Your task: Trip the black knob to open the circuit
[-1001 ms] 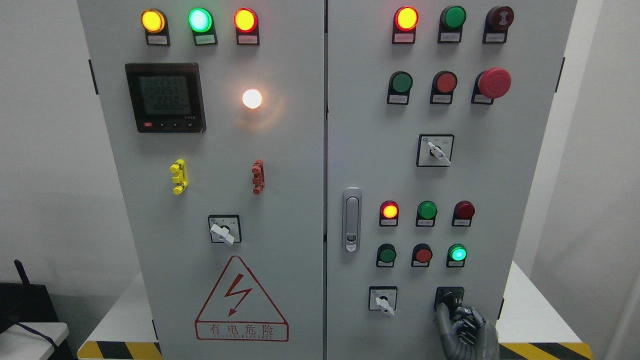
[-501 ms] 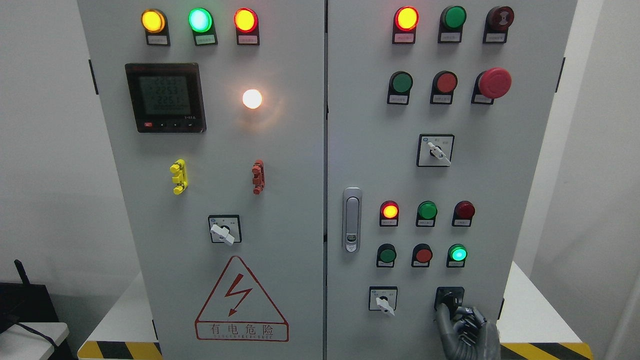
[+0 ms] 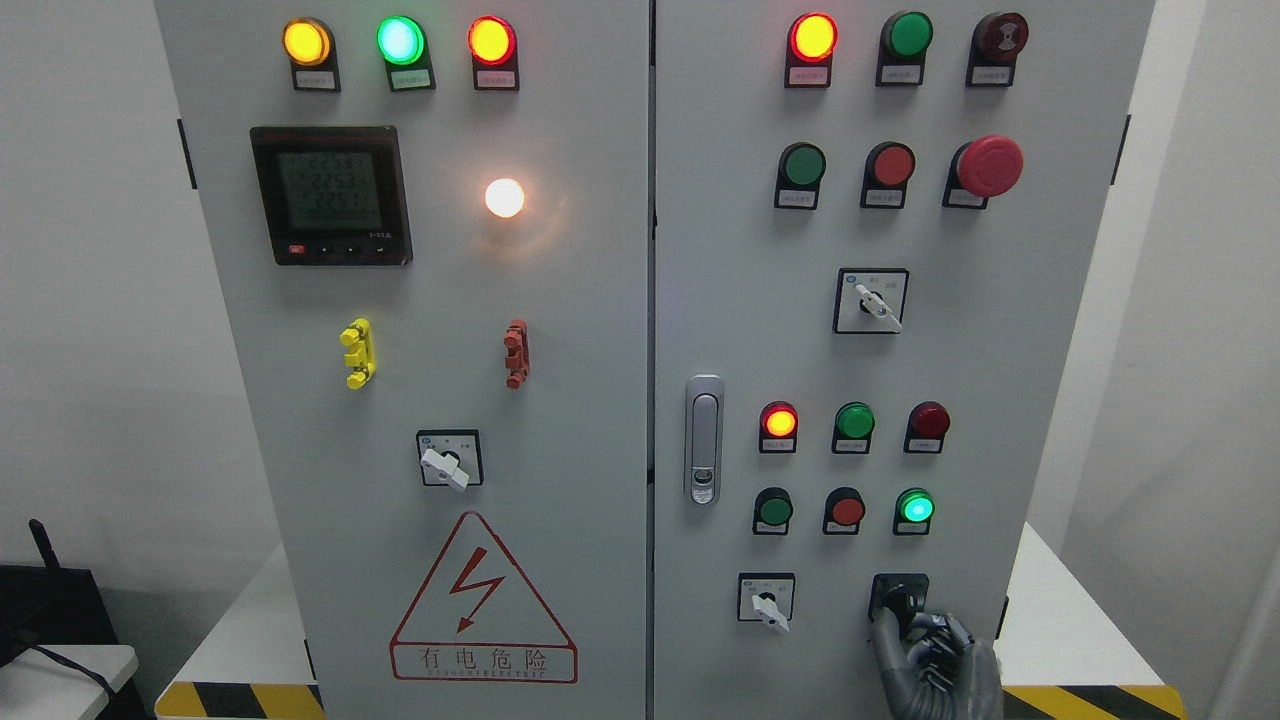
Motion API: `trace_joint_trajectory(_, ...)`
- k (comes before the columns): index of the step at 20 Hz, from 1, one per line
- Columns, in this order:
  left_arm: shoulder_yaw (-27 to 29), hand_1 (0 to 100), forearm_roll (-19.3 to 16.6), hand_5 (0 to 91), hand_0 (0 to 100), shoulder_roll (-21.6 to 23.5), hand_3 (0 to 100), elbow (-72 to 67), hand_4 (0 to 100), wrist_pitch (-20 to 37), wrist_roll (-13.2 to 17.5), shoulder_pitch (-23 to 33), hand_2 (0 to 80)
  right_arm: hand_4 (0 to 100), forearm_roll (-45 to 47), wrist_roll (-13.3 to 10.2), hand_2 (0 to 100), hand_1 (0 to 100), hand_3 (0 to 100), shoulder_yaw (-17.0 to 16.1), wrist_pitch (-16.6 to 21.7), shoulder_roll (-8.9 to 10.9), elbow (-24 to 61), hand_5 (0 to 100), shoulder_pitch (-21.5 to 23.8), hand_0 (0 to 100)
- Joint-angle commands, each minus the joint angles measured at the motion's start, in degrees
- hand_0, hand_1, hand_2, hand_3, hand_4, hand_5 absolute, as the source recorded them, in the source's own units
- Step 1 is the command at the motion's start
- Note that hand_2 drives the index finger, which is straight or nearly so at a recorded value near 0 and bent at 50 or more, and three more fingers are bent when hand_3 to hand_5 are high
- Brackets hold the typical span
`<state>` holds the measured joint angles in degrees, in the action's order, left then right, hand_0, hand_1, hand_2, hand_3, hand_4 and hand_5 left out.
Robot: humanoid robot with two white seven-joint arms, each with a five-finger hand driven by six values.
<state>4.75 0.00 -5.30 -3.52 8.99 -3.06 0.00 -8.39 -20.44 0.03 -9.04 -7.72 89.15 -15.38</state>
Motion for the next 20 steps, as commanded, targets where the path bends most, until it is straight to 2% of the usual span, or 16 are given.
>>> trace_joint_trajectory(1,0.0,39,-1.8,0.0,12,0.0,0,0.0,0,0.0,0.0,-0.4,0.0,93,-1.8,0.0,59,68,93,1.0,0.2,-0.01,-0.2,97,0.0,49)
trace_joint_trajectory(20,0.0,39,-1.8,0.0,12,0.0,0,0.0,0,0.0,0.0,-0.4,0.0,92,-5.0,-0.1,59,70,92,0.8,0.2,0.08,-0.2,96,0.1,48)
